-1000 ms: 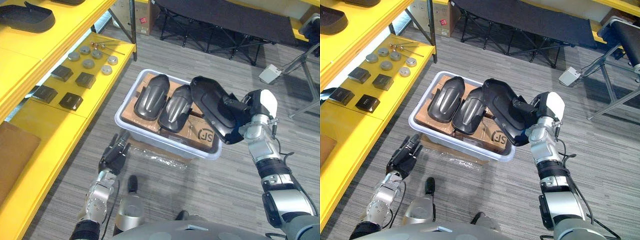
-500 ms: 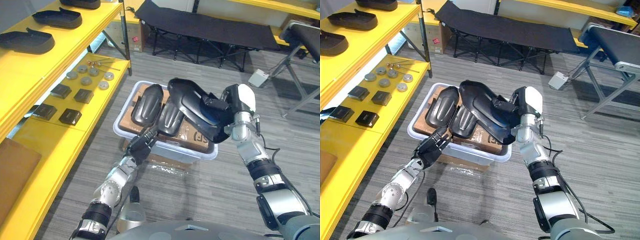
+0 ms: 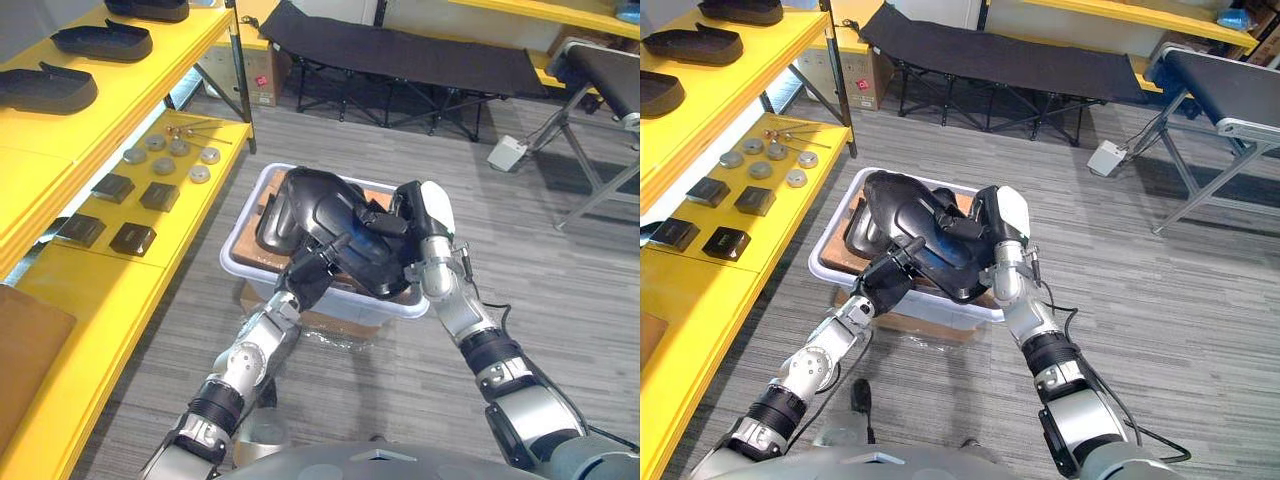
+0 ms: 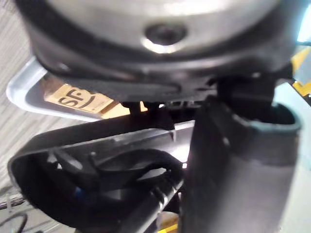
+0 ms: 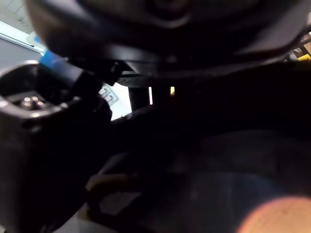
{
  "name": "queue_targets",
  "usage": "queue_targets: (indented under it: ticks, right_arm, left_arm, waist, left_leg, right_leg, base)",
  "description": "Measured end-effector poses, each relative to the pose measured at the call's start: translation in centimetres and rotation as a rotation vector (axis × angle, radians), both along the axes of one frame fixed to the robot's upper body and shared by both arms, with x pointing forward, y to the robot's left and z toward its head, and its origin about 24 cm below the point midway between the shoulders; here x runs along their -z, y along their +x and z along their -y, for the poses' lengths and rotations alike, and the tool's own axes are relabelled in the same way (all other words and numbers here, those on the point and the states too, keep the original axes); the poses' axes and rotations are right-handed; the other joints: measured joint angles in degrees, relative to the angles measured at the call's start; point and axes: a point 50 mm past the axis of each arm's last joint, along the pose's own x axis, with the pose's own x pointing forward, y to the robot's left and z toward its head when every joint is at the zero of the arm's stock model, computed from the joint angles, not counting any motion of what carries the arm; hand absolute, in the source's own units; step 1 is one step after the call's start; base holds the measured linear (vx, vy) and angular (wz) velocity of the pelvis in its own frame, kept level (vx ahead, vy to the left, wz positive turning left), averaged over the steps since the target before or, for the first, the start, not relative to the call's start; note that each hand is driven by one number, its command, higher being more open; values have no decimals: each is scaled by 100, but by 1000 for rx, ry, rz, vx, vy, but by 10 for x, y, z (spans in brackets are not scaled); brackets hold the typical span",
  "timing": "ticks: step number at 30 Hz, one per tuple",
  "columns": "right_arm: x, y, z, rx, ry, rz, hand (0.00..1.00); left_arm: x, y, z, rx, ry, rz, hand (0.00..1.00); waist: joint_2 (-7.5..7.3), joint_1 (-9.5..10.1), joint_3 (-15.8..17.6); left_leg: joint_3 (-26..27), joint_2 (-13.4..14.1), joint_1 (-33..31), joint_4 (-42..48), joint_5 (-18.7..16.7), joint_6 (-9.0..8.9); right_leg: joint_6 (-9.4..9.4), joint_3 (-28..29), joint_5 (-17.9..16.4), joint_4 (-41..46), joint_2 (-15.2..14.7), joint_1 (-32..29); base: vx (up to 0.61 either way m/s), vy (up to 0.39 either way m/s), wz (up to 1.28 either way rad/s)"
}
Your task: Walk over and take three plastic housings, then place them on the shelf
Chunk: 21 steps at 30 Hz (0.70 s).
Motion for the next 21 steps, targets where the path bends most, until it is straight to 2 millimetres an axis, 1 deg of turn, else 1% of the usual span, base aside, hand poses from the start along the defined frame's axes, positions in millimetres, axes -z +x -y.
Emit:
queue_targets:
  ticks: [4,6,8,10,12,13,15,18,21]
  right_arm:
    - [4,-3,-9,-13,31,1,0]
    - [10,-7,-12,-12,55,-16,0]
    - [21,-15,-18,-28,54,-46,0]
    - [25,-18,-23,-48,55,-57,0]
    - [25,-23,-29,-61,87,-43,0]
    - [22,-25,-35,-79,101,-28,0]
    - [19,-25,-40,-95,111,-9,0]
    - [16,-25,-42,-98,133,-1,0]
    - [17,-26,-41,-87,145,1,0]
  left_arm:
    - [1,0,1,-45,22,-20,0]
    - [1,0,1,-78,2,-31,0]
    - [0,2,1,-120,7,-39,0]
    - [0,2,0,-144,18,-55,0]
    - [2,2,-2,-173,38,-88,0]
    - [4,3,-5,-196,45,-101,0]
    - [3,4,-7,-217,47,-97,0]
    - [2,4,-7,-226,42,-90,0]
    - [3,3,-5,-223,19,-101,0]
  waist:
    - [39,-14,-65]
    - [41,-14,-74]
    - [41,-16,-95]
    - [35,-31,-101]
    - [26,-37,-114]
    - [10,-71,-134]
    - [-16,-100,-152]
    - [-56,-107,-181]
    - [-61,-128,-184]
  left_leg:
    - [-25,1,0,0,0,-3]
    - [-37,0,0,0,-1,-4]
    - [-42,-3,0,0,-1,-4]
    - [-42,-4,0,0,0,-4]
    - [-40,-5,0,1,0,-5]
    - [-36,-7,-2,1,0,-5]
    - [-36,-7,-4,2,0,-5]
    - [-34,-9,-4,2,-1,-6]
    - [-21,-11,-6,1,-3,-8]
  right_leg:
    - [0,-10,0,-8,8,10]
    - [-1,-17,-1,-9,12,16]
    - [-1,-19,-1,-9,11,18]
    - [-1,-17,-1,-10,12,15]
    - [-1,-14,-1,-10,13,10]
    - [-1,-7,-1,-10,14,2]
    - [-1,-8,-1,-12,12,2]
    - [-1,-10,-1,-19,9,-12]
    - [-1,-7,-1,-19,8,-37]
  base:
    - [0,0,0]
    - [0,0,0]
    - [0,0,0]
    - [0,0,0]
    - [0,0,0]
    - [0,0,0]
    - [0,0,0]
    - [0,0,0]
    - [0,0,0]
